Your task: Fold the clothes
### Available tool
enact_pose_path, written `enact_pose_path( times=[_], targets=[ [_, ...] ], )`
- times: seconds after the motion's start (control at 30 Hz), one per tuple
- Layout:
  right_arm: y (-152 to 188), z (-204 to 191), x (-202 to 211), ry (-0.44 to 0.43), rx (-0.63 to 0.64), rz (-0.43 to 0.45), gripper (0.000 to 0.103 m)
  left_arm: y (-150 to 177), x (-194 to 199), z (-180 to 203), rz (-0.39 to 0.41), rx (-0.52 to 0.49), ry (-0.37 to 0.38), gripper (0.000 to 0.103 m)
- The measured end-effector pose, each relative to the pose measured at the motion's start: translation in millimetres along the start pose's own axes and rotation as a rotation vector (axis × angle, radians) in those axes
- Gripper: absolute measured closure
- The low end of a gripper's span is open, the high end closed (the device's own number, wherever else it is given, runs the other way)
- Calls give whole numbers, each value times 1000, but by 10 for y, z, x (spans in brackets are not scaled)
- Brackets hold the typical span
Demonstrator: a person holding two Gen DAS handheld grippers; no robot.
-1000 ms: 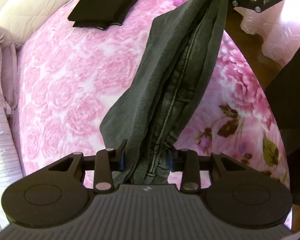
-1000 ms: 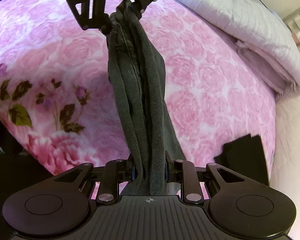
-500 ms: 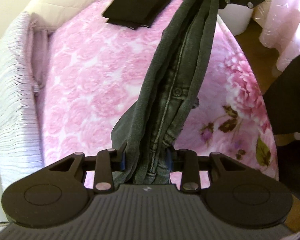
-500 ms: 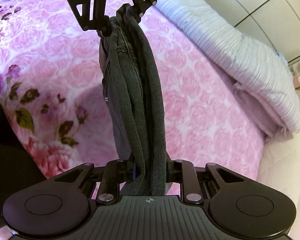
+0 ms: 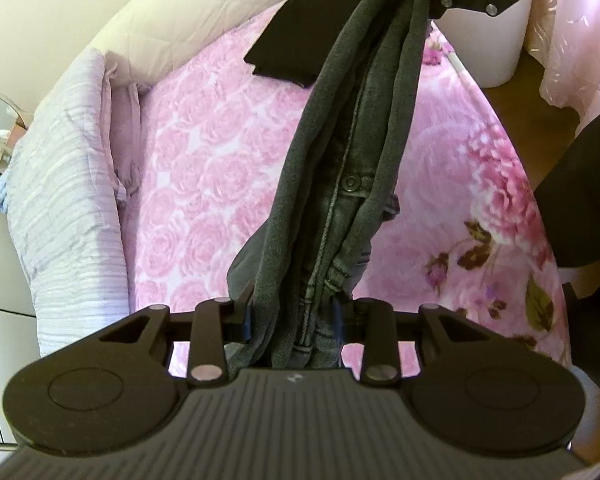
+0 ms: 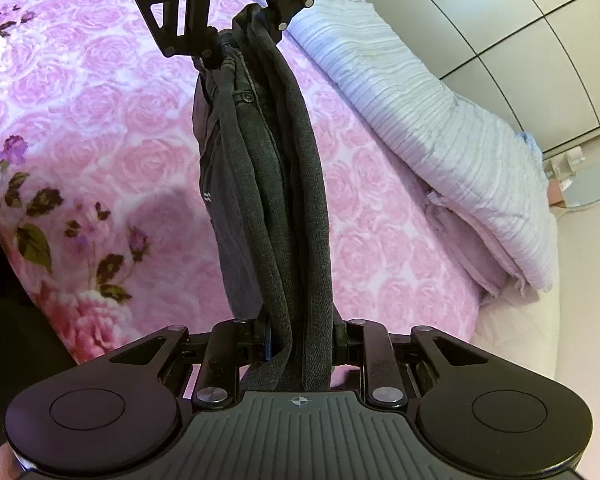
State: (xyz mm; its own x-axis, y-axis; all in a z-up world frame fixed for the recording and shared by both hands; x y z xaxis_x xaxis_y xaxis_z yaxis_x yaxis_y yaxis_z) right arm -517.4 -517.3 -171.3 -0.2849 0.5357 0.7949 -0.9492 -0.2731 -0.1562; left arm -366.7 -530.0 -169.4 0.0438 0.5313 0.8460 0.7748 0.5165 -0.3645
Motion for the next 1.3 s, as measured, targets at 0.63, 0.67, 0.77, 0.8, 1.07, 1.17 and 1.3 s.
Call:
enact_pose_path(
  times=[0.63, 0.67, 0.77, 0.8, 1.07, 1.17, 1.3],
  targets=[
    [3032, 1579, -55, 225, -57, -126, 81, -3515, -1048, 8, 211, -95, -51, 73],
    [3217, 1705, -129, 239, -43, -132, 81, -3746, -1181, -33, 216, -85, -67, 73],
    [3701, 2014, -366, 291, -29, -128, 81, -3984, -1561, 48, 231, -86, -117, 73],
    [3821, 2047, -441, 314, -23, -123, 81, -4053, -1686, 79, 236, -87, -134, 73],
    [4563, 1269, -1638, 248, -39, -103, 78, -3906, -3136, 890, 116, -150, -74, 68],
    [4687, 661, -2171, 60, -9, -148, 71, -3583, -3594, 1348, 55, -214, -36, 64],
    [4763, 466, -2143, 146, -48, -135, 62, -3457, -3497, 1400, 102, -224, -91, 57]
  ],
)
Point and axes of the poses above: each gripper's, at about its wrist camera, not at the fingertips, and x roughly against the way its jaws point, z to its right, y to its underside, the point moved 6 cm from there along -x, roughly the way its jaws point, and after that the axes turned 12 degrees about x, right-handed, at the moved point
